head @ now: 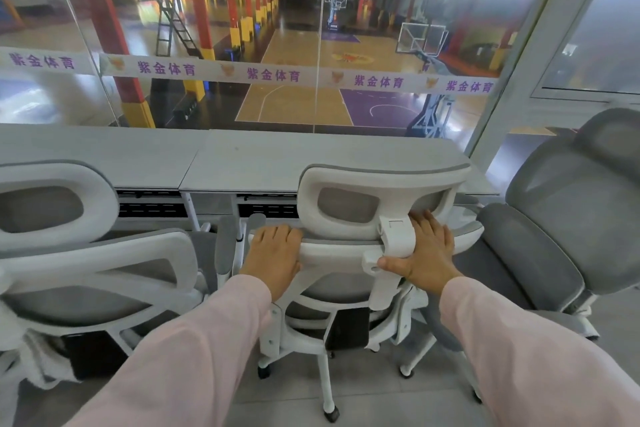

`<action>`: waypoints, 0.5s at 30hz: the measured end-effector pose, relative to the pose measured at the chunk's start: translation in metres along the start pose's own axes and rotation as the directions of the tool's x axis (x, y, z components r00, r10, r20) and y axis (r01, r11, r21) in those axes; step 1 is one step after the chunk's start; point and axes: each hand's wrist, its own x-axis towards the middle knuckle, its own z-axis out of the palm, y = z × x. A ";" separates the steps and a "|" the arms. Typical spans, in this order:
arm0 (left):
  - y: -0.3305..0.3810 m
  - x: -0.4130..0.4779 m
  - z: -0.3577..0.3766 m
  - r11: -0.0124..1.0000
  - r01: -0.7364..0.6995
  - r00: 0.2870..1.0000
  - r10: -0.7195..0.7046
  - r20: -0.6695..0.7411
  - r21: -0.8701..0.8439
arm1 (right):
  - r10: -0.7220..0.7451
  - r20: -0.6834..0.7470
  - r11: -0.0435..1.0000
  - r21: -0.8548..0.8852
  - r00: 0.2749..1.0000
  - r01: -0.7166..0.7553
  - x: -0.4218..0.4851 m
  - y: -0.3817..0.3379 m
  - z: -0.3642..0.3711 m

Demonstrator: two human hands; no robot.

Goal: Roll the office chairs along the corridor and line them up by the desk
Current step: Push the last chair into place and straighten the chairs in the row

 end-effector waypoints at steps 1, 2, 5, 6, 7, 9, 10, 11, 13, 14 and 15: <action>-0.002 0.002 0.001 1.000 -0.008 1.000 0.008 -0.011 -0.003 | 0.003 0.003 1.000 -0.002 1.000 -0.003 0.002 -0.001 0.001; -0.003 0.003 0.001 1.000 -0.019 1.000 0.019 -0.012 -0.009 | 0.006 0.006 1.000 -0.005 1.000 -0.006 0.004 -0.002 0.001; -0.008 0.004 0.001 1.000 -0.026 1.000 0.026 -0.015 -0.003 | 0.005 0.000 1.000 0.015 1.000 -0.005 0.005 -0.007 0.002; -0.009 0.003 0.000 0.999 -0.032 0.999 0.032 -0.017 0.021 | 0.004 -0.005 1.000 0.028 1.000 -0.004 0.005 -0.009 0.002; -0.011 0.002 0.000 0.998 -0.037 0.999 0.038 -0.020 0.048 | 0.005 -0.009 0.999 0.040 1.000 -0.005 0.003 -0.011 0.003; -0.013 0.000 0.001 0.997 -0.031 0.998 0.034 -0.047 0.065 | 0.006 -0.022 0.998 0.055 1.000 -0.005 -0.001 -0.013 0.003; -0.013 -0.002 0.001 0.997 -0.037 0.998 0.040 -0.057 0.065 | 0.006 -0.030 0.998 0.056 1.000 -0.004 -0.004 -0.014 0.003; -0.012 -0.003 0.001 0.997 -0.044 0.997 0.048 -0.063 0.063 | 0.005 -0.035 0.998 0.056 0.999 -0.003 -0.006 -0.014 0.003; -0.011 -0.005 0.000 0.998 -0.045 0.997 0.048 -0.056 0.054 | 0.002 -0.038 0.998 0.056 0.999 0.000 -0.009 -0.014 0.003; -0.011 -0.007 -0.001 0.997 -0.044 0.997 0.047 -0.056 0.057 | 0.002 -0.039 0.998 0.057 0.999 0.001 -0.010 -0.014 0.002; -0.010 -0.008 -0.002 0.997 -0.043 0.997 0.046 -0.057 0.059 | 0.000 -0.042 0.998 0.058 0.999 0.002 -0.011 -0.015 0.003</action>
